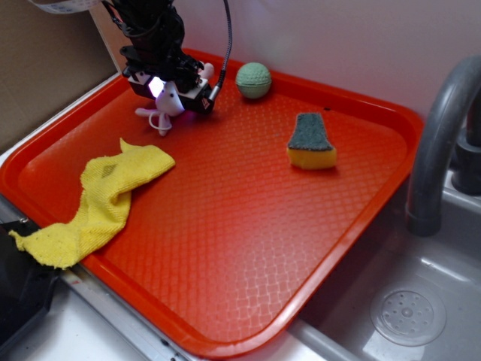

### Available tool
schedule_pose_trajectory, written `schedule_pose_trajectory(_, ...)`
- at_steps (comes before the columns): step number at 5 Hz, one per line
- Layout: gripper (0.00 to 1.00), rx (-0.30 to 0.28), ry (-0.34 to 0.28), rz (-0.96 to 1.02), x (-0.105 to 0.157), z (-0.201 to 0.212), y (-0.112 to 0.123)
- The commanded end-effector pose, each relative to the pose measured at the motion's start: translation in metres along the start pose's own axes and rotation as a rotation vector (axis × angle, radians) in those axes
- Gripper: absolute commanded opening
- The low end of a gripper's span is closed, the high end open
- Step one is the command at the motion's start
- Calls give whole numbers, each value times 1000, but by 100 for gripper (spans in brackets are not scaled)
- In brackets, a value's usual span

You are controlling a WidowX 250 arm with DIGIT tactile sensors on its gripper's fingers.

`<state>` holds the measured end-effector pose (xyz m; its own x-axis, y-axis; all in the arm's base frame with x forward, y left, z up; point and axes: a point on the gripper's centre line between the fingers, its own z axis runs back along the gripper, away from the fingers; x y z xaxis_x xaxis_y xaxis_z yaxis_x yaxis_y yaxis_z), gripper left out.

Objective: Grab the pink bunny.

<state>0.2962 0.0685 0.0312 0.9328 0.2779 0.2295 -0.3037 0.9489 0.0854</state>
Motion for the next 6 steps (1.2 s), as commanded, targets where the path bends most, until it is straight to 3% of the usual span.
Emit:
schedule_pose_trajectory(1, 0, -22, -92, 31, 7, 47, 6)
schedule_pose_trajectory(2, 0, 31, -129, 13, 3, 61, -1)
schedule_pose_trajectory(3, 0, 18, -103, 4, -11, 102, -12)
schedule_pose_trajectory(4, 0, -134, 58, -129, -37, 158, -25)
schedule_pose_trajectory(6, 0, -255, 163, -197, -58, 217, -21)
